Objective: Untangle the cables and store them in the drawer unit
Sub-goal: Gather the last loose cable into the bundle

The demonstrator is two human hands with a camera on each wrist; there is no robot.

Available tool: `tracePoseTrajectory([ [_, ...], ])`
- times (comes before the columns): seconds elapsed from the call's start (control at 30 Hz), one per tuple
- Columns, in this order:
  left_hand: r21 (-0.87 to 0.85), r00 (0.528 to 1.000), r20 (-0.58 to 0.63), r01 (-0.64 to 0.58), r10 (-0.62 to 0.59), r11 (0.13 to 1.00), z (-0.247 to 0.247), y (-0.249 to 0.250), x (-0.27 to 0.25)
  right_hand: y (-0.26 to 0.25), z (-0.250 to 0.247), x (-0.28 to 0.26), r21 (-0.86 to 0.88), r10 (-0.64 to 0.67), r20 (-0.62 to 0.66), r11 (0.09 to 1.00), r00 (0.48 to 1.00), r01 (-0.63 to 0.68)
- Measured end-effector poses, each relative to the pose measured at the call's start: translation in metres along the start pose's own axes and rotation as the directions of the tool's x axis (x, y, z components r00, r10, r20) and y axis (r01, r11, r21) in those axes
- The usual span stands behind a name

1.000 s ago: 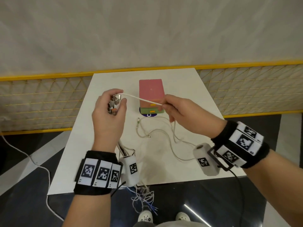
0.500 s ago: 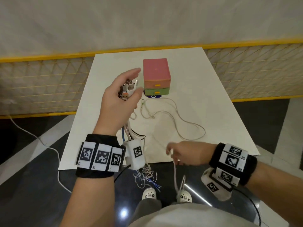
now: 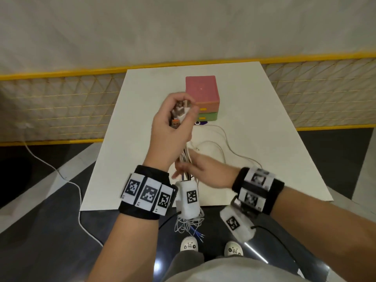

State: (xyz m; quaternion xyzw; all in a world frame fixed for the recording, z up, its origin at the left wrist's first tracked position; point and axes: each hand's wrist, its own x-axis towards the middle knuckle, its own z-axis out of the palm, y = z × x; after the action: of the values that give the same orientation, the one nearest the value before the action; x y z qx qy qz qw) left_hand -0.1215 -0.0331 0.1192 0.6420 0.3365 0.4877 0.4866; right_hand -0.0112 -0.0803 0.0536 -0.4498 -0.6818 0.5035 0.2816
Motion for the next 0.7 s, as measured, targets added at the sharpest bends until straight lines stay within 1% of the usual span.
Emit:
tracePoseTrajectory([
  [0.03, -0.040, 0.998, -0.058, 0.007, -0.009, 0.999, -0.005, -0.001, 0.002, 0.013, 0.008, 0.000, -0.030, 0.002, 0.022, 1.000, 1.000, -0.001],
  [0.1, -0.068, 0.987, -0.158, 0.004, -0.015, 0.998, -0.015, -0.002, 0.003, 0.041, 0.018, 0.002, -0.150, 0.033, 0.075, 0.988, 0.997, -0.022],
  [0.13, -0.073, 0.982, -0.190, 0.004, -0.017, 0.997, -0.019, -0.003, 0.004, 0.051, 0.017, 0.003, -0.233, 0.099, 0.134, 0.970, 0.986, -0.066],
  [0.17, -0.071, 0.978, -0.209, 0.010, -0.025, 0.997, -0.024, -0.005, 0.005, 0.061, 0.011, 0.005, -0.338, 0.197, 0.212, 0.934, 0.957, -0.117],
  [0.2, -0.060, 0.977, -0.208, 0.027, -0.039, 0.998, -0.029, -0.007, 0.007, 0.068, 0.002, 0.007, -0.458, 0.314, 0.282, 0.874, 0.906, -0.161],
  [0.23, -0.042, 0.979, -0.196, 0.052, -0.060, 0.998, -0.034, -0.011, 0.009, 0.073, -0.008, 0.008, -0.561, 0.420, 0.315, 0.806, 0.851, -0.189],
  [0.27, -0.025, 0.980, -0.181, 0.079, -0.082, 0.997, -0.039, -0.015, 0.011, 0.078, -0.020, 0.011, -0.618, 0.486, 0.311, 0.757, 0.817, -0.215],
  [0.3, -0.013, 0.980, -0.172, 0.104, -0.105, 0.994, -0.042, -0.021, 0.013, 0.083, -0.031, 0.017, -0.615, 0.503, 0.277, 0.748, 0.819, -0.251],
  [0.33, -0.005, 0.977, -0.172, 0.130, -0.129, 0.991, -0.045, -0.026, 0.015, 0.087, -0.041, 0.026, -0.586, 0.487, 0.209, 0.757, 0.848, -0.290],
  [0.37, -0.001, 0.972, -0.178, 0.158, -0.156, 0.987, -0.047, -0.032, 0.017, 0.091, -0.049, 0.037, -0.559, 0.444, 0.110, 0.768, 0.889, -0.314],
  [0.4, 0.000, 0.965, -0.189, 0.187, -0.184, 0.982, -0.047, -0.038, 0.019, 0.096, -0.055, 0.048, -0.547, 0.394, -0.004, 0.769, 0.919, -0.332],
  [0.43, -0.001, 0.957, -0.200, 0.213, -0.209, 0.977, -0.047, -0.043, 0.021, 0.101, -0.060, 0.061, -0.544, 0.343, -0.105, 0.765, 0.933, -0.343],
  [0.47, 0.000, 0.951, -0.207, 0.235, -0.229, 0.972, -0.047, -0.047, 0.023, 0.104, -0.062, 0.073, -0.548, 0.306, -0.183, 0.757, 0.934, -0.356],
  [0.5, 0.005, 0.948, -0.208, 0.247, -0.241, 0.969, -0.047, -0.051, 0.025, 0.108, -0.063, 0.086, -0.551, 0.283, -0.231, 0.750, 0.931, -0.365],
  [0.53, 0.013, 0.948, -0.202, 0.252, -0.244, 0.968, -0.048, -0.054, 0.027, 0.111, -0.061, 0.098, -0.557, 0.276, -0.248, 0.744, 0.929, -0.370],
  [0.6, 0.028, 0.951, -0.186, 0.258, -0.249, 0.966, -0.050, -0.059, 0.031, 0.119, -0.054, 0.119, -0.575, 0.279, -0.238, 0.732, 0.930, -0.366],
  [0.7, 0.024, 0.950, -0.166, 0.271, -0.263, 0.962, -0.053, -0.063, 0.038, 0.134, -0.036, 0.135, -0.604, 0.331, -0.226, 0.690, 0.916, -0.399],
])
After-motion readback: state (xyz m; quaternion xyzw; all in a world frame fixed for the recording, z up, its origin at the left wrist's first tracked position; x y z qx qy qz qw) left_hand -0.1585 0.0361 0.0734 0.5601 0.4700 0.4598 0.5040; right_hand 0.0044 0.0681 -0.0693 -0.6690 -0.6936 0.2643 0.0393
